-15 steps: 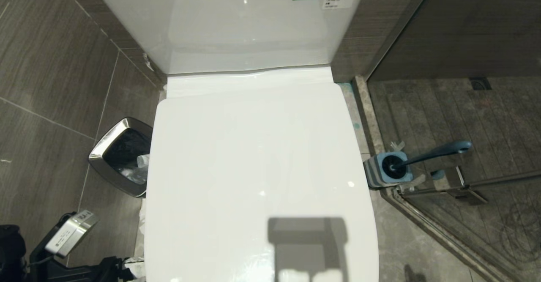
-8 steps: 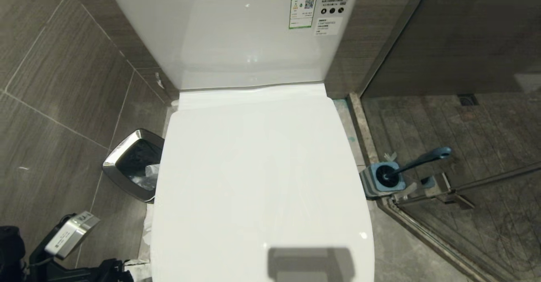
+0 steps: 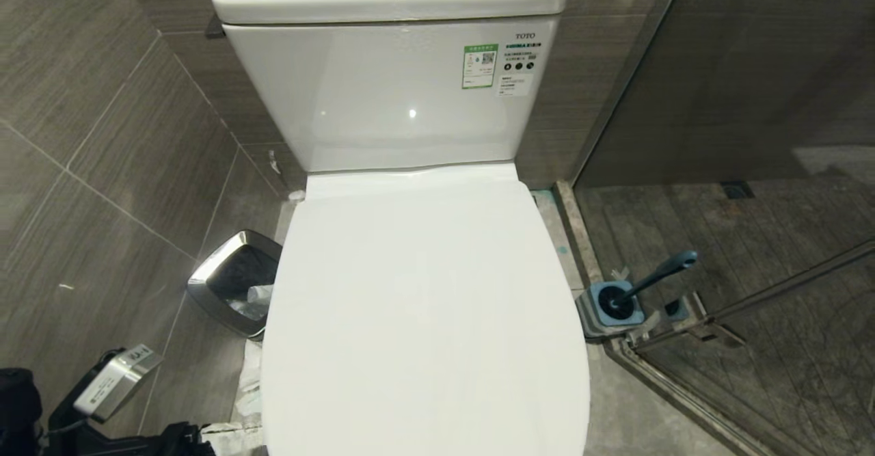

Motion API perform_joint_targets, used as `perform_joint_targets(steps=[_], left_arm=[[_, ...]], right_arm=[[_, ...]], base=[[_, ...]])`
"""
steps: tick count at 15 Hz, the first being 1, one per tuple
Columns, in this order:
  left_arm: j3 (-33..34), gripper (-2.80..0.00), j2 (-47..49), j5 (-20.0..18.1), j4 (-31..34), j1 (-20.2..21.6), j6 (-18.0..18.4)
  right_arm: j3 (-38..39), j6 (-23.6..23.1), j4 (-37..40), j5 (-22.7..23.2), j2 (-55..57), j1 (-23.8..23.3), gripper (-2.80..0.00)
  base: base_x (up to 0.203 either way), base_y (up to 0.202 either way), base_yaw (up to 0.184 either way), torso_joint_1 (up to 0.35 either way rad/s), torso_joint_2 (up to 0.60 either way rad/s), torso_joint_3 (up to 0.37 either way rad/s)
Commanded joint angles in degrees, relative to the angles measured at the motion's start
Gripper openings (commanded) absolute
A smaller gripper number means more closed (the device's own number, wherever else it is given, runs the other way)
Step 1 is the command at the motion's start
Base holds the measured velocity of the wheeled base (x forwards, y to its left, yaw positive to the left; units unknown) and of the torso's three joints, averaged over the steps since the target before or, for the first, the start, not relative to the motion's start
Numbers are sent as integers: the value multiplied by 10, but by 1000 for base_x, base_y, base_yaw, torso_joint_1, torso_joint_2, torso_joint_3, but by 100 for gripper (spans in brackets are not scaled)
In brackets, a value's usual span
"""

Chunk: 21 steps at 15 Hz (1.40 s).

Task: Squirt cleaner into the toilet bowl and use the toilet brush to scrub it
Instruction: Use the left hand to lift the toilet lid slightly

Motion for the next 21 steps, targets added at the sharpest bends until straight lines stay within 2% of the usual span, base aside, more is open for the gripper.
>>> perform_joint_targets(steps=[1, 8, 13, 16, 18, 21], left_arm=[[0, 0, 1, -3, -4, 0, -1], [-5, 0, 4, -3, -7, -1, -3], [-2, 0, 2, -2, -6, -2, -8], [6, 0, -2, 4, 38, -3, -4], [6, 0, -6, 57, 77, -10, 0], [6, 0, -1, 186, 113, -57, 24]], right_arm=[[0, 0, 0, 0, 0, 0, -280], [0, 0, 0, 0, 0, 0, -280], [0, 0, 0, 0, 0, 0, -280], [0, 0, 0, 0, 0, 0, -280], [0, 0, 1, 0, 0, 0, -280], [0, 0, 0, 0, 0, 0, -280]], base=[[0, 0, 0, 2, 7, 202], [0, 0, 0, -2, 2, 203], [0, 0, 0, 3, 3, 52], [0, 0, 0, 0, 0, 0], [0, 0, 0, 0, 0, 0], [0, 0, 0, 0, 0, 0]])
